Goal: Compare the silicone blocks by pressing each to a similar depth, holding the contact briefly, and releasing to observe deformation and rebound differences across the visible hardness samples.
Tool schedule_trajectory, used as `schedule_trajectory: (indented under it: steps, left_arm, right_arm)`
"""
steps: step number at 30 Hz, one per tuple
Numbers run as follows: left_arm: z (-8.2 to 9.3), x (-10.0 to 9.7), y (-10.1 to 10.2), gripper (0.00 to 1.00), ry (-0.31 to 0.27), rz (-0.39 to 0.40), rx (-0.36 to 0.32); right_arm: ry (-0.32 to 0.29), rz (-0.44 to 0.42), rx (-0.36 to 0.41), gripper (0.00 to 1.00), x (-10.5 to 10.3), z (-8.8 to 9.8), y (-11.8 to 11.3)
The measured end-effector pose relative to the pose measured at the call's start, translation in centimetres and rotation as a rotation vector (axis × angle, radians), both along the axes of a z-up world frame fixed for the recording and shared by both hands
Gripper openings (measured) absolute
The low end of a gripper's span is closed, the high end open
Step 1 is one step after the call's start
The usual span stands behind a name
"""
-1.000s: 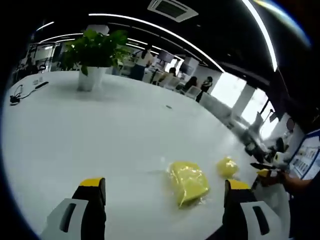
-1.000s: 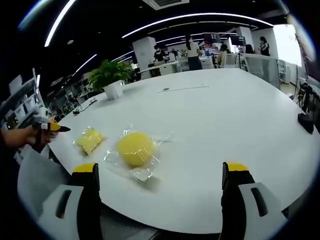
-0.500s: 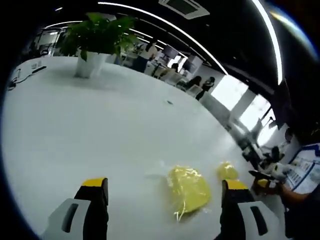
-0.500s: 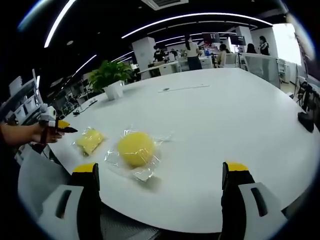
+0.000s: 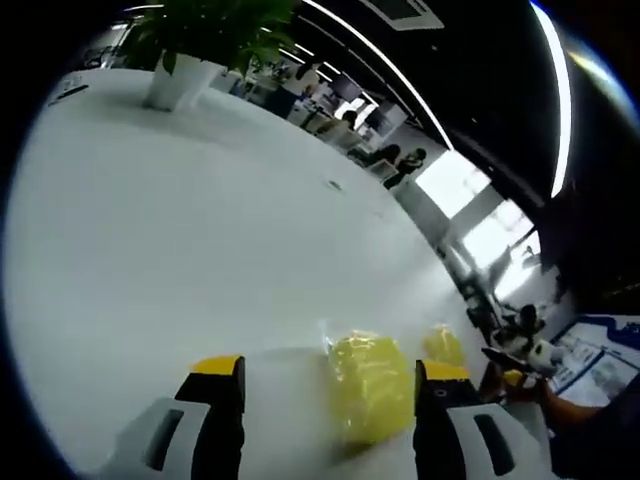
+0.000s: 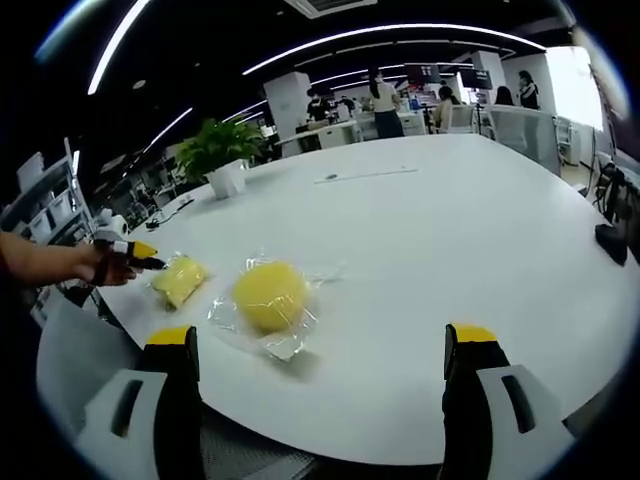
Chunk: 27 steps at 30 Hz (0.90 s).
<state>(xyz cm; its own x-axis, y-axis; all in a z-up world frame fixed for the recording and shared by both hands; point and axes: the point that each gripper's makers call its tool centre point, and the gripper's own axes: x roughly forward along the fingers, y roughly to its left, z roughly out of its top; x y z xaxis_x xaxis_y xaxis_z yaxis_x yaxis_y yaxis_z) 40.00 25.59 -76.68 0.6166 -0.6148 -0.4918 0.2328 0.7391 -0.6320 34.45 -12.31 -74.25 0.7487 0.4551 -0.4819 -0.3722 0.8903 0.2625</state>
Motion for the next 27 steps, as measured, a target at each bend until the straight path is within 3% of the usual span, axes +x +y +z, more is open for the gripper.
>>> schedule_trajectory:
  steps: [3, 6, 12, 17, 21, 24, 27]
  left_arm:
    - [-0.5, 0.1, -0.4, 0.62, 0.014, -0.002, -0.024]
    - [-0.8, 0.4, -0.6, 0.55, 0.052, 0.046, -0.108]
    - [-1.5, 1.0, -0.4, 0.35, 0.069, 0.074, -0.094]
    - [-1.1, 1.3, -1.3, 0.29, 0.073, 0.063, -0.153]
    - [-1.4, 1.4, -1.6, 0.17, 0.075, 0.070, -0.149]
    - [-1.3, 1.5, -1.9, 0.11, 0.117, 0.105, -0.232]
    - [-1.7, 1.6, -1.6, 0.08, 0.124, 0.112, -0.228]
  right_arm:
    - [0.004, 0.001, 0.002, 0.96, -0.1, 0.0, 0.1]
    - [0.004, 0.007, 0.002, 0.96, -0.1, 0.0, 0.2]
    - [0.007, 0.015, -0.008, 0.96, -0.2, 0.0, 0.2]
    - [0.012, 0.009, -0.008, 0.96, -0.3, 0.0, 0.1]
    - [0.014, 0.013, -0.009, 0.96, -0.5, 0.0, 0.3]
    - [0.017, 0.016, -0.016, 0.96, -0.6, -0.2, 0.3]
    - [0.019, 0.013, -0.014, 0.96, -0.7, -0.2, 0.3]
